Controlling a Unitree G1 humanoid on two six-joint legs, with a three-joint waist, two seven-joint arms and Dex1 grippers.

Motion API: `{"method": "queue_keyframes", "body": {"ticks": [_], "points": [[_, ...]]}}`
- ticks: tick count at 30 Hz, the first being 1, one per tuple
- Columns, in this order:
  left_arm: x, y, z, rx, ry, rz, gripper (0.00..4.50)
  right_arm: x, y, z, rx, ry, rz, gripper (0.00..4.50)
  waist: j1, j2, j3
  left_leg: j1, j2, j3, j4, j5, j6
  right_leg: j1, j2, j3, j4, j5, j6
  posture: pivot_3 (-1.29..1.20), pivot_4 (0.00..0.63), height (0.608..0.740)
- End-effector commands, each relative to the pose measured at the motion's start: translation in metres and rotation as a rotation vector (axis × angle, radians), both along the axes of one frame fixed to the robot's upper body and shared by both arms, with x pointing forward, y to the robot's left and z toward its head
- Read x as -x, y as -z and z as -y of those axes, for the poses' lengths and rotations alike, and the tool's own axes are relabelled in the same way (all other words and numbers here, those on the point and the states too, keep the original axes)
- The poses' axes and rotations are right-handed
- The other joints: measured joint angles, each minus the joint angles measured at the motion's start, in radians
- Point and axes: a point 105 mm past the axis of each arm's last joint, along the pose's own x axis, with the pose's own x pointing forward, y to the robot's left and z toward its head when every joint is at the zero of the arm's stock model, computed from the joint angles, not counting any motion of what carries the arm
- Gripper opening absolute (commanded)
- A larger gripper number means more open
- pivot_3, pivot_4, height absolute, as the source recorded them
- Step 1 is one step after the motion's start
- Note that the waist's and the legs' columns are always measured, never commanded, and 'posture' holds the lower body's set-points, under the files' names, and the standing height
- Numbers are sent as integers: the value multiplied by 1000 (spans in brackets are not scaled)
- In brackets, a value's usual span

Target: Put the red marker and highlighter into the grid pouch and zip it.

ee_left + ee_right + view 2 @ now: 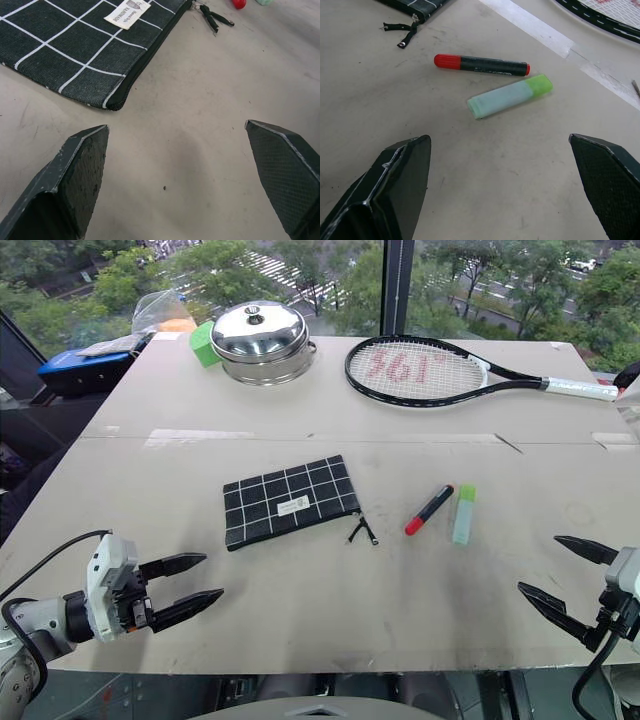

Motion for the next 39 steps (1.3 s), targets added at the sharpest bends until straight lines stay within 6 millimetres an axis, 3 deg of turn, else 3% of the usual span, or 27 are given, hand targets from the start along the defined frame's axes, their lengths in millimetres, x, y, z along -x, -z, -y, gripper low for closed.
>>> {"method": "queue_keyframes", "body": {"ticks": [1,4,6,13,19,24,28,33,34,35,39], "points": [[-12,-7,0,38,-54,44,4437,-2,-7,-13,-18,-27,65,4500,1,0,0,0,0,0,0,0,0,0,0,0,0,0,0,0,150,740],[-31,-13,-15,47,-169,98,4437,-8,-13,-44,-100,-99,112,4500,4,0,0,0,0,-1,0,0,0,0,0,0,0,0,0,0,150,740],[-39,-14,-33,-107,-172,196,4437,-9,-18,-62,-130,-167,124,4500,2,1,-1,0,0,-1,0,0,0,0,0,0,0,0,0,0,150,740],[-50,5,-52,-524,75,494,4437,-7,-26,-98,-162,-305,122,4500,4,1,-3,-1,-2,1,-1,0,1,0,-1,-1,-2,3,-5,0,150,740],[-64,22,-33,-574,218,625,4437,-7,-26,-106,-169,-320,122,4500,24,1,-5,-2,-4,1,0,-1,3,0,-5,-1,-3,3,-5,0,150,740],[-94,22,8,-578,327,745,4437,-7,-26,-109,-172,-308,132,4500,38,10,-8,-3,-4,3,2,-2,4,2,-7,-3,-2,3,-4,0,150,740],[-108,23,35,-566,365,770,4437,-6,-27,-111,-173,-293,139,4500,34,7,-12,-2,-5,4,3,-1,5,2,-2,-4,0,3,-4,0,150,740],[-124,24,53,-576,362,734,4437,-6,-25,-114,-178,-261,147,4500,35,6,-13,-2,-5,3,3,-1,5,3,-1,-5,1,2,-3,0,150,740],[-125,24,55,-569,359,720,3873,-7,-24,-115,-179,-253,150,4500,35,6,-13,-2,-5,2,4,-1,5,3,-1,-5,1,2,-3,0,150,740],[-125,25,58,-553,363,701,3676,-8,-23,-117,-176,-244,153,4500,33,6,-13,-2,-5,2,4,-1,5,4,-1,-5,1,2,-3,0,150,740],[-123,23,62,-479,339,618,1741,-21,-20,-122,-170,-155,185,4500,23,5,-14,-1,-5,2,5,-1,5,3,-1,-4,2,0,0,0,150,740]]}}
